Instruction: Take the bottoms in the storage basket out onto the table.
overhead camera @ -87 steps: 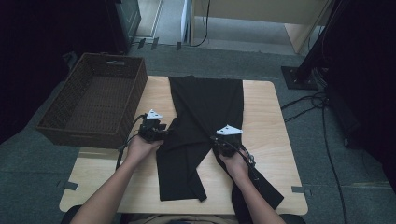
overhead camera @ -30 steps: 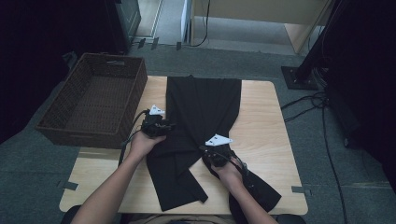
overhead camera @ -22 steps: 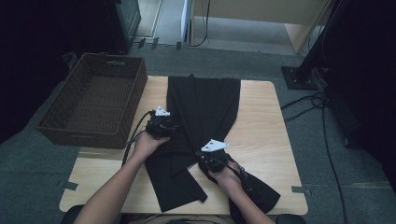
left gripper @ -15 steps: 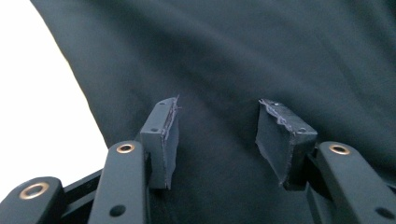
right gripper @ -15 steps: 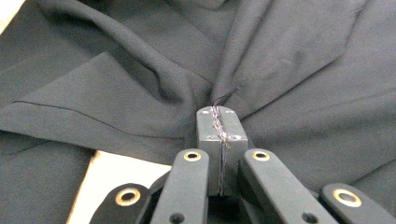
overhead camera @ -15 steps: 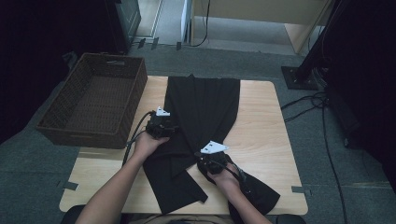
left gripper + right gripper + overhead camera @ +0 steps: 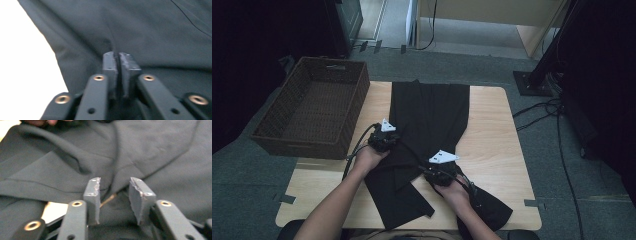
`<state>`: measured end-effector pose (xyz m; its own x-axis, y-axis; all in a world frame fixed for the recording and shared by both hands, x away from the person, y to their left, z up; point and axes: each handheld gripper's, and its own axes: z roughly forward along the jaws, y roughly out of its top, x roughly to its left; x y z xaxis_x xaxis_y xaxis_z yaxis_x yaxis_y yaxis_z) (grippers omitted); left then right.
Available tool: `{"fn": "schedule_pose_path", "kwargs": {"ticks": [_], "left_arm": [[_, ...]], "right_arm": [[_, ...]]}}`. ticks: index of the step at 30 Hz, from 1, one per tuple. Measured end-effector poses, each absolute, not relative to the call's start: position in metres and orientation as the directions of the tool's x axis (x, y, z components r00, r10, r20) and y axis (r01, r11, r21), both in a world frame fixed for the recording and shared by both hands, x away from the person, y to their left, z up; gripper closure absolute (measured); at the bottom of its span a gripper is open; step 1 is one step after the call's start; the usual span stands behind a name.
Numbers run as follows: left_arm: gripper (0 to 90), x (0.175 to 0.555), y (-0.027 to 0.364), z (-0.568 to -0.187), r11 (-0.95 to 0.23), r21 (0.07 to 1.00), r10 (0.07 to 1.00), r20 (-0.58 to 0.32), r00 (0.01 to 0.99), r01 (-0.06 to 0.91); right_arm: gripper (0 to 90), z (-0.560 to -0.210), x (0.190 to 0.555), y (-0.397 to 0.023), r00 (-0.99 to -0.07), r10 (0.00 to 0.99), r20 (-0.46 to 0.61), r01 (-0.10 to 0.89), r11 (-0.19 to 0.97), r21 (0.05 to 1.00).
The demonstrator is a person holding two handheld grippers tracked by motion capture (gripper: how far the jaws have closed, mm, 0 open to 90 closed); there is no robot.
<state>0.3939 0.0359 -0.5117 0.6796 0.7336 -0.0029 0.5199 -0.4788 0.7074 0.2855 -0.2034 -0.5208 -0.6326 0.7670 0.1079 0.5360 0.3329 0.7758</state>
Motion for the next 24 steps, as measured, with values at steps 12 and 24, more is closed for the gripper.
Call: {"fn": "schedule_pose_path", "kwargs": {"ticks": [12,24], "left_arm": [[90.0,0.37,0.069,-0.511,-0.44,0.702,0.745,-0.062,0.664,0.56],[90.0,0.365,0.076,-0.51,-0.437,0.692,0.744,-0.081,0.663,0.575]], "right_arm": [[53.0,-0.519,0.297,-0.23,-0.542,0.827,0.153,0.559,0.218,0.8],[50.0,-0.506,0.337,-0.238,-0.509,0.854,0.107,0.564,0.237,0.791]]}}
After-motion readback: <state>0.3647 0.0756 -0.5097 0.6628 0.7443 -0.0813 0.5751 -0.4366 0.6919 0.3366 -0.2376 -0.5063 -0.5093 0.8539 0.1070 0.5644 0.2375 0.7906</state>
